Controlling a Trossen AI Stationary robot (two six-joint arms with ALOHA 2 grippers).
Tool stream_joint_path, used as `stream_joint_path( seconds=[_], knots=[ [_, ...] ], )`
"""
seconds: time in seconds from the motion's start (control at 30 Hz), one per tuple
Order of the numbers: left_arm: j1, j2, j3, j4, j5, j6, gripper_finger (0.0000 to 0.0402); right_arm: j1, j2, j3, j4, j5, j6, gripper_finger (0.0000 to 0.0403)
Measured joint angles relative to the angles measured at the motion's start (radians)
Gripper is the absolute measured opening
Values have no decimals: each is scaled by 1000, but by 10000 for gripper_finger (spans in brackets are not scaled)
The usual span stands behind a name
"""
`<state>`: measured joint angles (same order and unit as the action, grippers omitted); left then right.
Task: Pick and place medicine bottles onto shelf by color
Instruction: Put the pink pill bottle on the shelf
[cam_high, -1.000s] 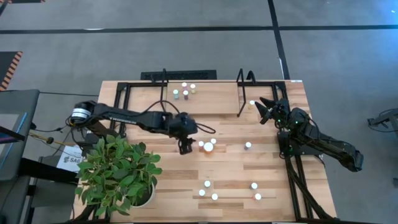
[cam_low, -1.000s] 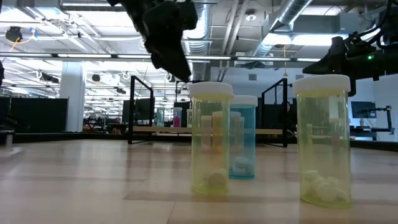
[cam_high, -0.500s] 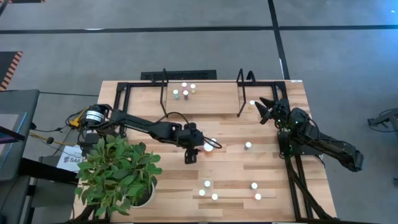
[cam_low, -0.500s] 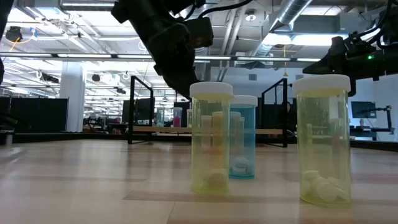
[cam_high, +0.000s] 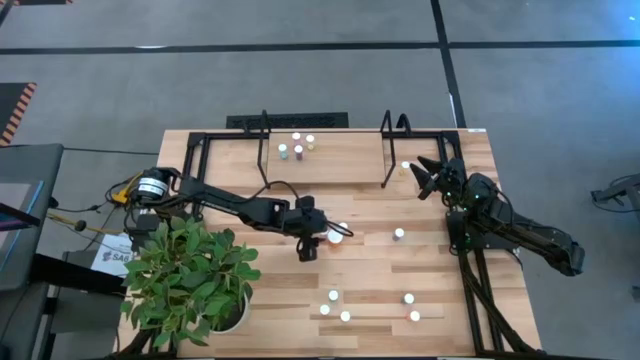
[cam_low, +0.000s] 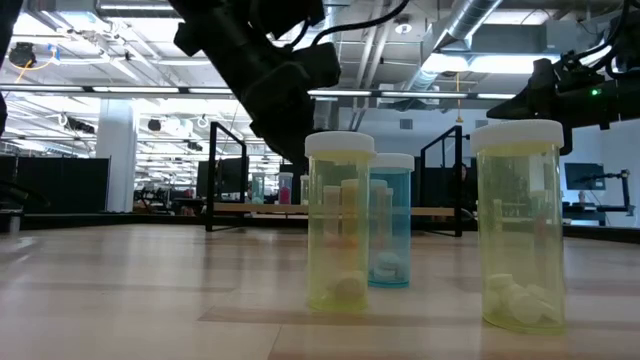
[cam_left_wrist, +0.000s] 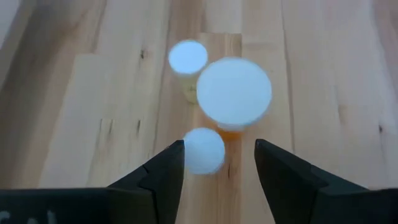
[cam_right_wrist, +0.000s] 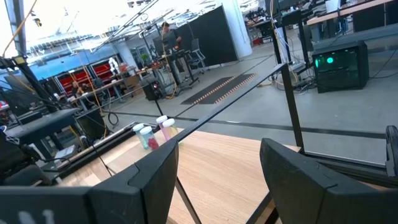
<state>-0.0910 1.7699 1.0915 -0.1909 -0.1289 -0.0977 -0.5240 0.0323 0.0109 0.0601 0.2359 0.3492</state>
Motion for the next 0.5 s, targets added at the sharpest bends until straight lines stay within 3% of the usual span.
stream_joint_path(
  seconds=[0.5],
  knots=[
    [9,-1,-3,13,-34,2,263,0,0,0,0,0,0,249]
  ],
)
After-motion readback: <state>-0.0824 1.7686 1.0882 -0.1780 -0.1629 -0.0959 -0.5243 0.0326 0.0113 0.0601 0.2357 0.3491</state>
